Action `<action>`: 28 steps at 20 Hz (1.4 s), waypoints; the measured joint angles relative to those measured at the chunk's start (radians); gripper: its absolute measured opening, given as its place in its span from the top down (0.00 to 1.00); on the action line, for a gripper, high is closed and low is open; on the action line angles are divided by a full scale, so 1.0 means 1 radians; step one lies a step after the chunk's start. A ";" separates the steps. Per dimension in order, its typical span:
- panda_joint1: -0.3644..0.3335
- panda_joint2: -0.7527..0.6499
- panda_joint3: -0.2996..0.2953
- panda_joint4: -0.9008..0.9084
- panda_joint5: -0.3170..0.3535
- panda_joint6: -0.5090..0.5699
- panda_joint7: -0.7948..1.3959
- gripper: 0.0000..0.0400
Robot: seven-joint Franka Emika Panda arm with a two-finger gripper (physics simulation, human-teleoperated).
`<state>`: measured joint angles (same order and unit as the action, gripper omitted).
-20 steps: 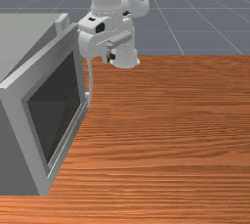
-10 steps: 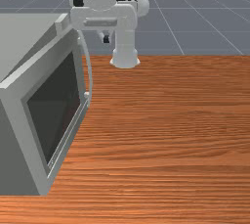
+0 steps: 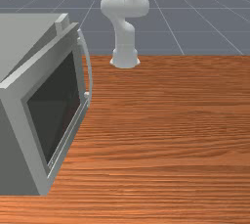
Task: Open the microwave
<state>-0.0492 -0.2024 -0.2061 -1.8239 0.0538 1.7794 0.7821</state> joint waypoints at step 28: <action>-0.108 0.329 0.125 0.022 -0.003 0.156 0.076 1.00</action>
<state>-0.1568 0.1262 -0.0813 -1.8022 0.0505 1.9351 0.8585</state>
